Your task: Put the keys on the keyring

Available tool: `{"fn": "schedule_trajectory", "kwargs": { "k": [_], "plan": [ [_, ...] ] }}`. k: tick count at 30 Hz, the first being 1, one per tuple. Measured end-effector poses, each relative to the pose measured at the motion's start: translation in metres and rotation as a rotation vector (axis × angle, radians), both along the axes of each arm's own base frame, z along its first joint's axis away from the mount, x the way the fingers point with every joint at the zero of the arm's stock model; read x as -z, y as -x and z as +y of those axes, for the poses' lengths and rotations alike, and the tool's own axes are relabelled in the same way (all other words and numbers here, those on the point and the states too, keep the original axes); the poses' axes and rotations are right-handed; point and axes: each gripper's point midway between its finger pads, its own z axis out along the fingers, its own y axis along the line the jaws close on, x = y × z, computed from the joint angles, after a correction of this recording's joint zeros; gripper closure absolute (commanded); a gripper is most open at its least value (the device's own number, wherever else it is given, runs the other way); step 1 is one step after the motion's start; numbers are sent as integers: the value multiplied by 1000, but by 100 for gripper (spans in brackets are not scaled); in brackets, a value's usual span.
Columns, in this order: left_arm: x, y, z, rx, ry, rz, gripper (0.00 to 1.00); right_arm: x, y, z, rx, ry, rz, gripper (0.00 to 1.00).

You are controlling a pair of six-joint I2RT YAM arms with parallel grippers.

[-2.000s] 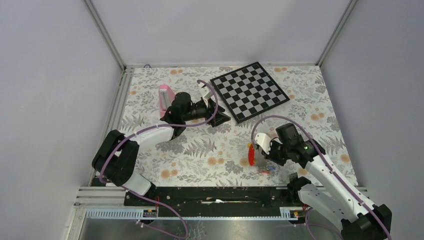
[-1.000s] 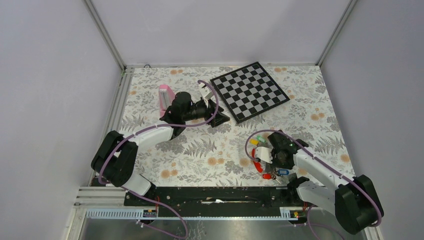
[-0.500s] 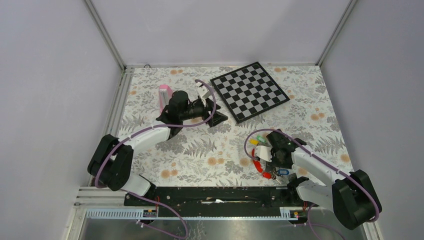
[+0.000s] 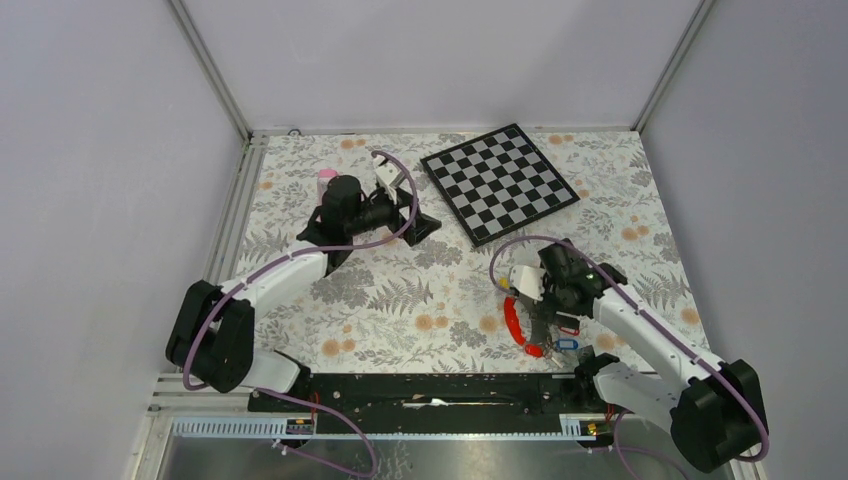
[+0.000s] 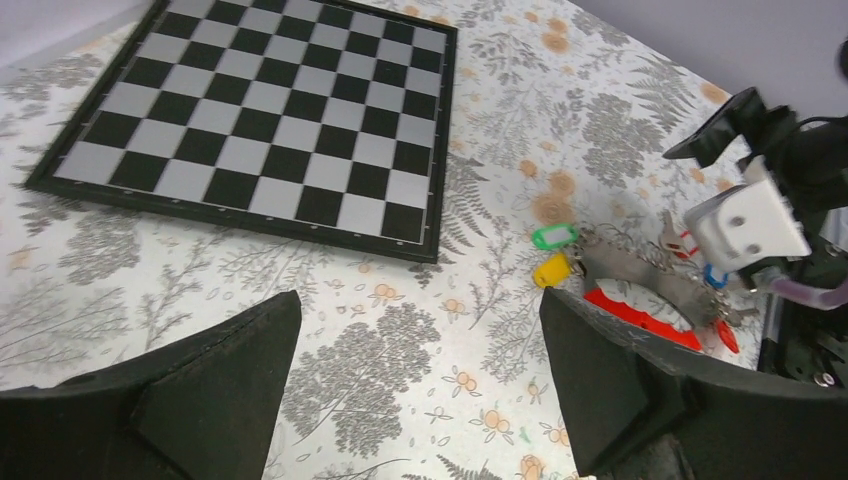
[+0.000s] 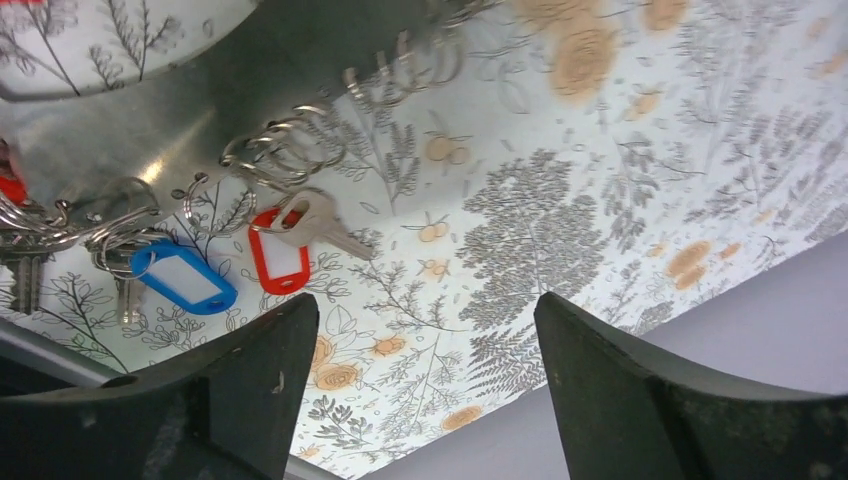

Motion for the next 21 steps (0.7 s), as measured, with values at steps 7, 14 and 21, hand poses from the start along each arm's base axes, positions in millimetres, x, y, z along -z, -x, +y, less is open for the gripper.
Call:
{"fn": "schedule_trajectory", "kwargs": {
  "k": [7,14,21],
  "plan": [
    [-16,-17,29,-125,-18,-52,1,-38,-21,23,57,-134,-77,0],
    [-12,-27,54,-250,-118,-71,1,-72,-47,46,155,-292,-182,0],
    [-16,-37,87,-413,-199,-105,1,-107,-81,66,321,-497,-326,0]
  ]
}}
